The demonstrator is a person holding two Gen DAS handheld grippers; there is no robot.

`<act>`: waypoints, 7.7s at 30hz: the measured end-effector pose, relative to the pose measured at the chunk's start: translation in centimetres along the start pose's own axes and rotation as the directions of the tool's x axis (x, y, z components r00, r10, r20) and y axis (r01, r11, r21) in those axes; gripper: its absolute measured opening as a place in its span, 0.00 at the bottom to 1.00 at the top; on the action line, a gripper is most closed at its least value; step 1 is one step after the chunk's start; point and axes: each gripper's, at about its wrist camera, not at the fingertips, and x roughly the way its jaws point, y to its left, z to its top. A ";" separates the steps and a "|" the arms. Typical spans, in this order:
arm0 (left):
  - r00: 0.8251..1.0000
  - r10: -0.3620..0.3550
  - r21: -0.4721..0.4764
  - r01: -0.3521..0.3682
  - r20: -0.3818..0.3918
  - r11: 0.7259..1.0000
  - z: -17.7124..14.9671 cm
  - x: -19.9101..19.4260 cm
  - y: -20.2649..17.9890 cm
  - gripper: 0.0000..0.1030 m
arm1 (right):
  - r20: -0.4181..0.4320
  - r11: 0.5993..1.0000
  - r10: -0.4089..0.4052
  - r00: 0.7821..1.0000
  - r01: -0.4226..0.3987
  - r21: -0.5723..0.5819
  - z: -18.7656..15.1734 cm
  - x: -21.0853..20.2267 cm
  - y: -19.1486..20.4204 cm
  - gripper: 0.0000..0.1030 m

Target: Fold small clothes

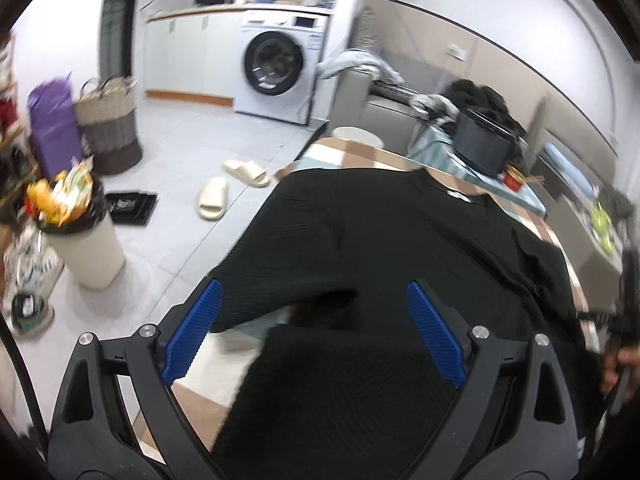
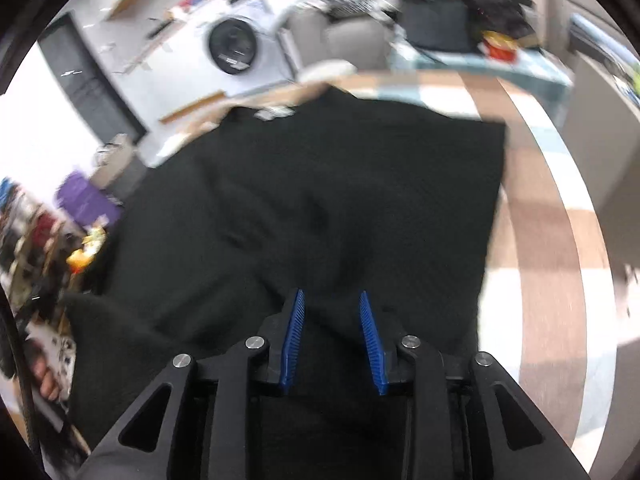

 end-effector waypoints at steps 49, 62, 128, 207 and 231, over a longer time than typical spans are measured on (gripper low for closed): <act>0.967 -0.244 0.027 0.246 -0.073 0.969 11.2 6.9 -8.1 0.05 | 0.227 0.989 0.019 0.974 -0.052 0.141 -4.6 -8.1 -1.8 0.54; 0.936 -0.283 0.057 0.301 -0.210 0.952 7.1 8.5 -11.1 0.58 | 0.225 0.987 0.002 0.974 -0.039 0.158 -5.0 -8.7 -2.4 0.55; 0.960 -0.195 -0.015 0.196 -0.202 0.980 1.6 9.1 -3.8 0.61 | 0.129 0.989 0.038 0.991 -0.019 -0.145 -3.3 -3.8 4.3 0.07; 0.970 0.068 0.195 -0.021 -0.235 0.981 -11.2 -1.9 4.7 0.57 | 0.134 0.999 0.037 0.990 -0.039 0.013 -21.5 -12.8 -5.0 0.73; 0.978 -0.207 0.003 0.207 0.026 0.978 -7.1 -12.5 7.3 0.04 | 0.496 0.923 0.361 0.789 -0.377 -0.072 -22.3 -20.3 -5.6 0.06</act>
